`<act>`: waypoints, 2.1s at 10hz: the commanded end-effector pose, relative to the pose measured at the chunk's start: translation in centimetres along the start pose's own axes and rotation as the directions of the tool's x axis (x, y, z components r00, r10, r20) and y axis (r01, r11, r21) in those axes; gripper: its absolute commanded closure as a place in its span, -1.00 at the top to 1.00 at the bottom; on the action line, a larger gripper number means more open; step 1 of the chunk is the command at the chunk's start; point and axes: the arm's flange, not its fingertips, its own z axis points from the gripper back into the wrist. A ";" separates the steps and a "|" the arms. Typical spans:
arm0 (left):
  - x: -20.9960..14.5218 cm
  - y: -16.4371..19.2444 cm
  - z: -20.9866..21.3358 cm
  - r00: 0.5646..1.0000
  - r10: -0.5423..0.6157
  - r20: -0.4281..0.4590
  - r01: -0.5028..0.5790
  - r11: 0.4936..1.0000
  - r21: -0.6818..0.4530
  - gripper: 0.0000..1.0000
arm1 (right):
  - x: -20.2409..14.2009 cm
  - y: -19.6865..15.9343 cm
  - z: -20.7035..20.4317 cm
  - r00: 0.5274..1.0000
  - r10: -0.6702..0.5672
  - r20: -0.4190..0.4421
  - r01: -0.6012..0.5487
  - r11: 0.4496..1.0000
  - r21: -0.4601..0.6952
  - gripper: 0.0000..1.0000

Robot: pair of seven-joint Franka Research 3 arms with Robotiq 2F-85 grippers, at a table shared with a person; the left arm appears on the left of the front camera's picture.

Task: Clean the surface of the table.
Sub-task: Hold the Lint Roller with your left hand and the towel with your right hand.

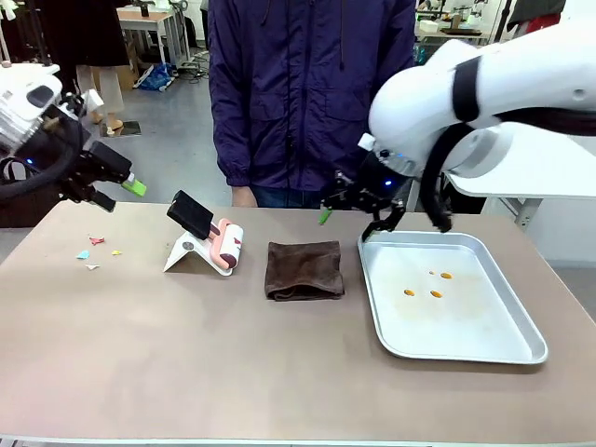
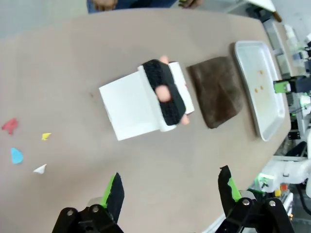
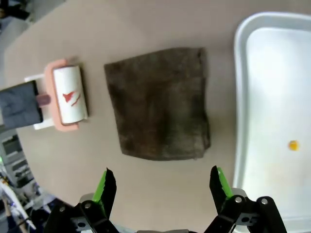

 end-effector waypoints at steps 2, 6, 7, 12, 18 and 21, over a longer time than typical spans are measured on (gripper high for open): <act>1.6 1.2 -1.9 0.999 0.028 0.043 -0.027 0.999 -0.017 1.00 | -0.4 1.8 -2.3 0.997 -0.071 -0.025 0.072 0.997 0.039 1.00; 2.1 1.5 -3.2 0.998 0.055 0.018 -0.054 0.997 -0.054 1.00 | 0.0 0.7 -3.2 0.997 -0.045 -0.059 0.047 0.998 0.041 1.00; 1.6 1.6 -3.2 0.998 0.056 0.013 -0.055 0.998 -0.019 1.00 | -0.9 1.1 -4.7 0.994 -0.051 -0.096 0.051 0.999 0.002 1.00; 2.2 3.5 -4.3 0.990 0.141 -0.009 -0.141 0.988 -0.064 1.00 | -0.8 1.1 -4.7 0.994 -0.051 -0.095 0.051 0.999 0.002 1.00; 5.9 1.6 -6.7 0.977 0.209 -0.034 -0.211 0.963 -0.166 1.00 | 0.4 1.7 -7.8 1.000 -0.005 -0.015 0.002 0.980 -0.198 1.00; 7.3 1.7 -8.2 0.977 0.204 -0.052 -0.210 0.968 -0.139 1.00 | 0.3 2.8 -8.7 0.998 0.058 0.005 -0.055 0.966 -0.252 1.00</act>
